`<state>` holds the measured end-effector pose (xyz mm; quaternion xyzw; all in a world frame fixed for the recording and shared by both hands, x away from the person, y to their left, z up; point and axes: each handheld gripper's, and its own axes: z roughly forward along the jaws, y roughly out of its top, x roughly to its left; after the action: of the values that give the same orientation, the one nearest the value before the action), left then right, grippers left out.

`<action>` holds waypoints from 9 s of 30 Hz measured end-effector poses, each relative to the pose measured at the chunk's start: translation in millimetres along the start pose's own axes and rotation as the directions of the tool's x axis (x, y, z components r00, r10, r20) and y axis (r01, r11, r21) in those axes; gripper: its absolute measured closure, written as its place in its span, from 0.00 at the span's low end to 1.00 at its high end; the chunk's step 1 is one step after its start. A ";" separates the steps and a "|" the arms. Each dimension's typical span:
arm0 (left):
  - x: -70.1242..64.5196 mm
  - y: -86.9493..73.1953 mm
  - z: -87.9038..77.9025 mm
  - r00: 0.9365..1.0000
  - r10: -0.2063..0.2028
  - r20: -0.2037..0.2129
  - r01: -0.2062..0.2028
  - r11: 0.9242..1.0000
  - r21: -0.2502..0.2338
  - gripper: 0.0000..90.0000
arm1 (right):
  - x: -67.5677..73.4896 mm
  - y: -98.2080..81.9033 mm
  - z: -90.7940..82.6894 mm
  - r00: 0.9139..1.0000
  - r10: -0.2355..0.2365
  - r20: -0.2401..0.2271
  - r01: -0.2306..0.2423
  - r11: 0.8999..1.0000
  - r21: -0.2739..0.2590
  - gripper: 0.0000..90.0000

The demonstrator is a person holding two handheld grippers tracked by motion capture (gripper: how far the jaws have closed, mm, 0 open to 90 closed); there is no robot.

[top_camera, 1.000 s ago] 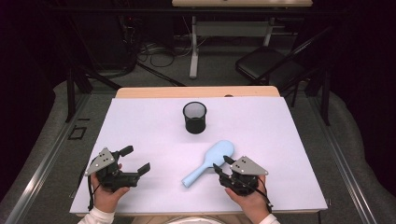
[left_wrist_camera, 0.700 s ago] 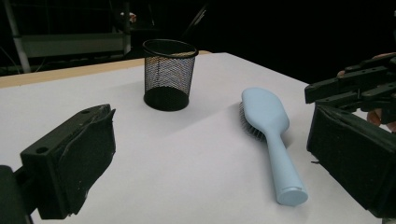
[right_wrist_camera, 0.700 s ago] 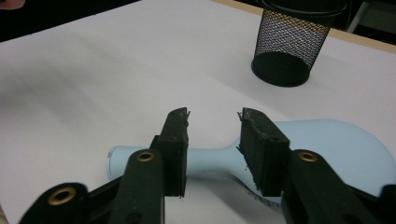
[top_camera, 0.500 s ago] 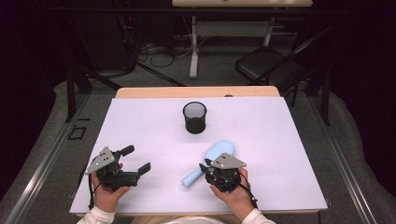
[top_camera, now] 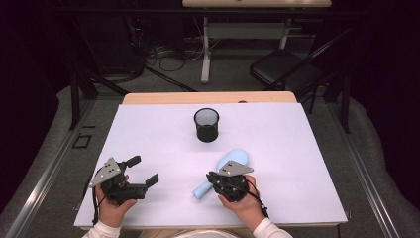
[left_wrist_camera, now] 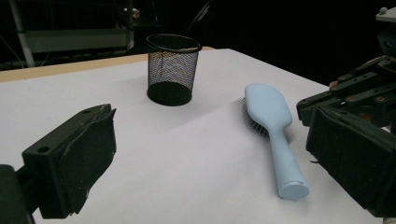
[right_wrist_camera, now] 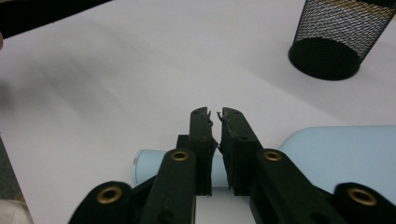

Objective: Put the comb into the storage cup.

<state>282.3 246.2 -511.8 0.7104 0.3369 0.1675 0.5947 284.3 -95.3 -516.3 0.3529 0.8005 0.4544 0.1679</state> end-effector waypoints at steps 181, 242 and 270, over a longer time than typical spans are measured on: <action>4.8 -2.5 2.6 1.000 -0.010 -0.012 0.010 1.000 0.015 0.03 | -41.0 -35.0 -44.9 0.992 -0.019 0.127 -0.019 0.957 0.289 0.89; 5.5 -3.1 4.1 1.000 -0.011 -0.006 0.011 1.000 0.021 0.04 | -70.2 -27.5 -53.3 0.995 0.043 0.089 -0.065 0.962 0.263 0.20; 5.4 -3.7 6.4 1.000 -0.017 -0.019 0.018 0.999 0.027 0.04 | -83.5 -20.3 -41.3 0.987 0.045 0.154 -0.091 0.946 0.310 0.00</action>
<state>289.1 245.4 -517.8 0.7139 0.3510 0.1643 0.5833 309.5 -187.2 -515.9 0.4346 0.8360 0.2989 0.1509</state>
